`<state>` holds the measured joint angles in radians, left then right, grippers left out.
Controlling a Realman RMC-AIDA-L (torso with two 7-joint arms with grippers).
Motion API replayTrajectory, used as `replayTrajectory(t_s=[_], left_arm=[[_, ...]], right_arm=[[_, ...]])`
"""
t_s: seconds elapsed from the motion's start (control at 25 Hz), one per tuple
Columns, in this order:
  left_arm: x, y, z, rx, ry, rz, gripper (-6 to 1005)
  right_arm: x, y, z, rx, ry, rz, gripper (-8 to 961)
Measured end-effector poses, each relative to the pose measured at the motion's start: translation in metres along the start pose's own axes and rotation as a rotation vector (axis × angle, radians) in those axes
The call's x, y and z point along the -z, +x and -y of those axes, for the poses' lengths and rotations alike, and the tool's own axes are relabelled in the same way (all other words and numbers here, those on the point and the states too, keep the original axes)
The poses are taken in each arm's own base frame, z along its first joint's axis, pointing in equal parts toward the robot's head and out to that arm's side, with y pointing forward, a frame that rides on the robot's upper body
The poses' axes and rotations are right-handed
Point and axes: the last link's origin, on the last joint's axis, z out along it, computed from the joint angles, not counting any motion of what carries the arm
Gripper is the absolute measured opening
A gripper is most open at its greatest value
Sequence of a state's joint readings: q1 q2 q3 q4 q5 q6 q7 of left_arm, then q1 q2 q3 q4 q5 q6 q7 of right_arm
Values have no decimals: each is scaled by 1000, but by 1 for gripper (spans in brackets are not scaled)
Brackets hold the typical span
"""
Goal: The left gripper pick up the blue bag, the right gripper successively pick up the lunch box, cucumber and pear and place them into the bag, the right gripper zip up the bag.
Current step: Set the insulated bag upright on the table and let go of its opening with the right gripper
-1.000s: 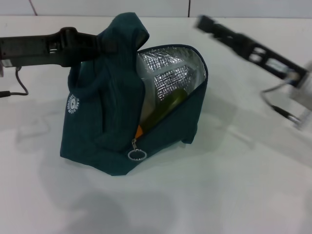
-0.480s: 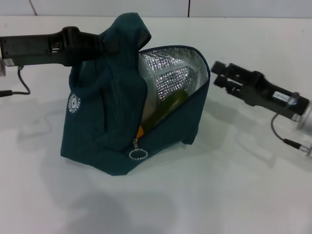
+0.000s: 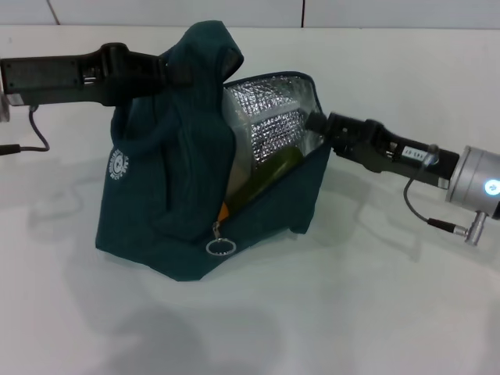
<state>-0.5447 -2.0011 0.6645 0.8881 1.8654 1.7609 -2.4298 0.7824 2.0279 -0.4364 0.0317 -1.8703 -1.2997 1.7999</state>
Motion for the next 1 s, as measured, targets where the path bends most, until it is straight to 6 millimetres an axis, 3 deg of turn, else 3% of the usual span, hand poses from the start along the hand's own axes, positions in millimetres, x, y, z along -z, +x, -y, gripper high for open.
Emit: replayTrajectory(t_s=[0.12, 0.56, 1.0], left_arm=[[0, 0, 0, -1, 0, 1, 122], [-1, 0, 0, -3, -3, 4, 123], [-7, -3, -2, -1, -18, 15, 125]], right_arm=[[0, 0, 0, 59, -3, -5, 581], [1, 0, -2, 83, -15, 7, 119], [15, -7, -9, 184, -89, 80, 17]])
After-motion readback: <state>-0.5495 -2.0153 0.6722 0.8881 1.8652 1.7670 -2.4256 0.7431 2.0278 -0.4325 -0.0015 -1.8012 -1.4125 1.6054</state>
